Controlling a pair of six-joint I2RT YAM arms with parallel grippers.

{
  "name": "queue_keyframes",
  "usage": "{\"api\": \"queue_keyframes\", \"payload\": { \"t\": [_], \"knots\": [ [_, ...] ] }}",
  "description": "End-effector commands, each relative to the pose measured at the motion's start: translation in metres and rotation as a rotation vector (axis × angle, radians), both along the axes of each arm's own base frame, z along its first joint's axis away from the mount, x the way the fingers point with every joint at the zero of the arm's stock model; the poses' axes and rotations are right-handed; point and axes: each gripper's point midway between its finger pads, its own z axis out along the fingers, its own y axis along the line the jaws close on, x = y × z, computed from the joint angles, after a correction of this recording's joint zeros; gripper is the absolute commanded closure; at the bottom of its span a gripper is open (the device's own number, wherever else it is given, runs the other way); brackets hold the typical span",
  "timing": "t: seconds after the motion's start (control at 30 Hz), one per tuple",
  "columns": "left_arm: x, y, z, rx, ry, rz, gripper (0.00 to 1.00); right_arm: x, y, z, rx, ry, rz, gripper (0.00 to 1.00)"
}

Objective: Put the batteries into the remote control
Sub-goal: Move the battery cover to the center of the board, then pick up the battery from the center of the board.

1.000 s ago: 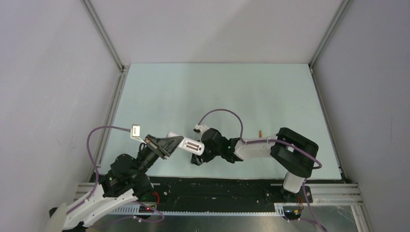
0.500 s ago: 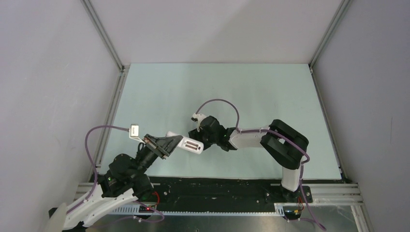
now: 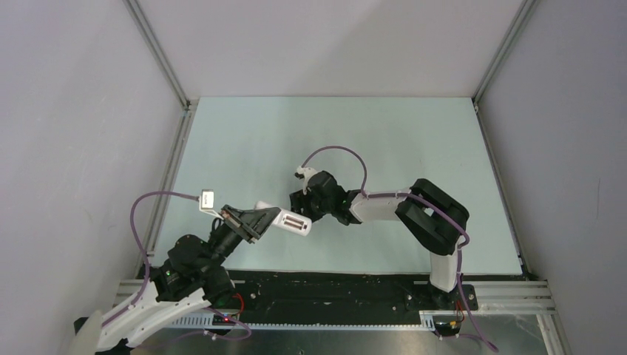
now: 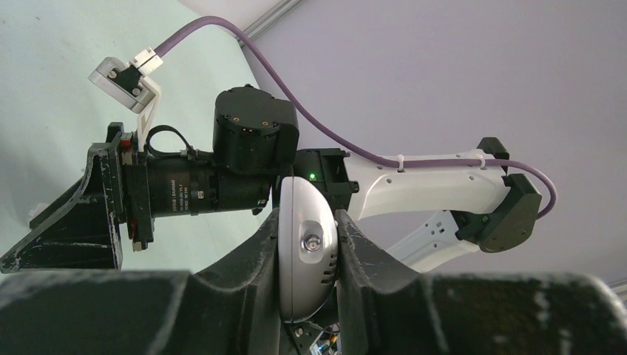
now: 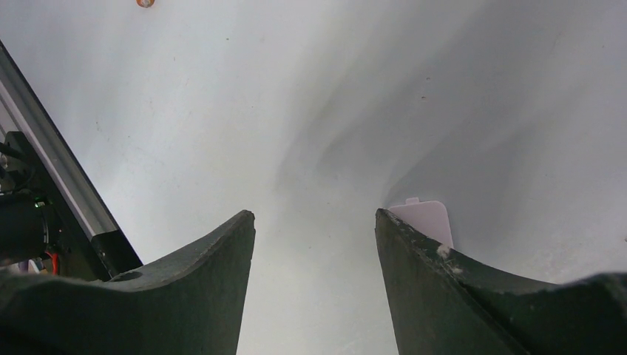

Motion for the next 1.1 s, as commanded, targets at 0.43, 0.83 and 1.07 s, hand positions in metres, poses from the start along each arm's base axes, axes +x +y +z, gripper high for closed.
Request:
{"api": "queue_keyframes", "payload": {
  "t": [0.43,0.83,1.07],
  "knots": [
    [-0.014,0.016,0.076,-0.090,-0.121,-0.017,1.00,-0.015,0.054,0.028,-0.106,-0.179,0.276,0.31],
    [-0.024,0.026,0.104,-0.114,-0.160,-0.027,1.00,0.020,0.120,0.053,-0.249,-0.294,0.486,0.30],
    [-0.028,0.030,0.111,-0.134,-0.162,-0.038,1.00,0.029,0.115,0.058,-0.230,-0.230,0.458,0.29]
  ]
}}
